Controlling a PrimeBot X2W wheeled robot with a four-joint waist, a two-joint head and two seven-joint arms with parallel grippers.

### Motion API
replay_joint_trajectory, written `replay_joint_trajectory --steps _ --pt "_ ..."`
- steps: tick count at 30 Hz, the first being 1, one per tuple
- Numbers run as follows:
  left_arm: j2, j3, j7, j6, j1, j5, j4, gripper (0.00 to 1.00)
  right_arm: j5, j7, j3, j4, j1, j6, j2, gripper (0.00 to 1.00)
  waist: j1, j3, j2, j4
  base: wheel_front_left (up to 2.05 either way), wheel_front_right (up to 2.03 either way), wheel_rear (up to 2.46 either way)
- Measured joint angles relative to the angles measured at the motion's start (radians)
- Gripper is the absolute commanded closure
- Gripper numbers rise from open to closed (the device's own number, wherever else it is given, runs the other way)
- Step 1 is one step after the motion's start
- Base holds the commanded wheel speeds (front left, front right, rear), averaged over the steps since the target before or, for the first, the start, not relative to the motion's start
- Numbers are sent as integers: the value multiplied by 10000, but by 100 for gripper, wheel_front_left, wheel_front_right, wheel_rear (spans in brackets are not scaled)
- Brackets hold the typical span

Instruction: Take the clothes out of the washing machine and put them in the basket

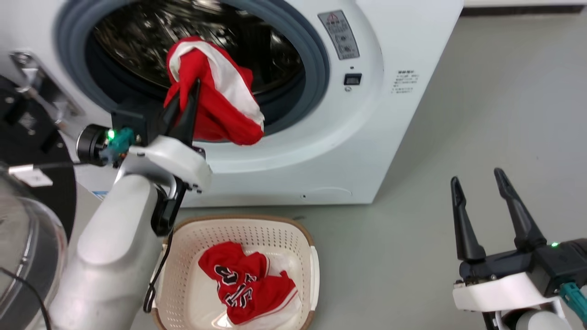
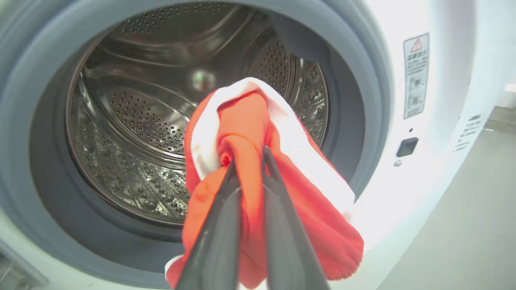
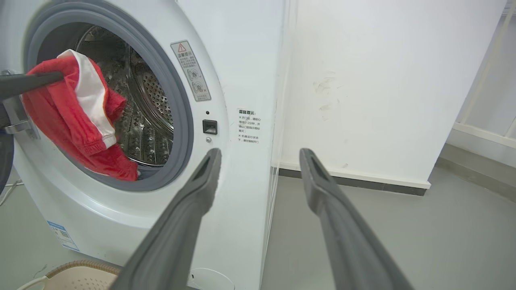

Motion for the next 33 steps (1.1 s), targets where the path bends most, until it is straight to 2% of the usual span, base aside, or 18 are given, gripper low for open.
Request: replay_joint_trajectory --steps 5,11,20,27,33 --pt "286 15 86 299 877 33 -1620 100 -13 0 4 59 237 0 0 0 0 -511 0 180 0 0 0" --pt "763 12 673 723 1857 52 -3802 100 -63 0 -54 94 531 -2 0 0 0 -968 0 360 0 0 0" --pt "1398 25 1570 1371 3067 157 -6445 100 -35 0 -81 104 632 0 0 0 1 -1119 0 508 0 0 0" --pt "1622 -71 1829 1501 3908 38 -6932 100 -6 0 -15 96 604 0 0 0 2 -938 0 457 0 0 0" --pt "1622 -364 1801 1398 4472 -61 -6410 100 -46 0 23 8 336 -2 0 0 2 -501 0 296 0 0 0"
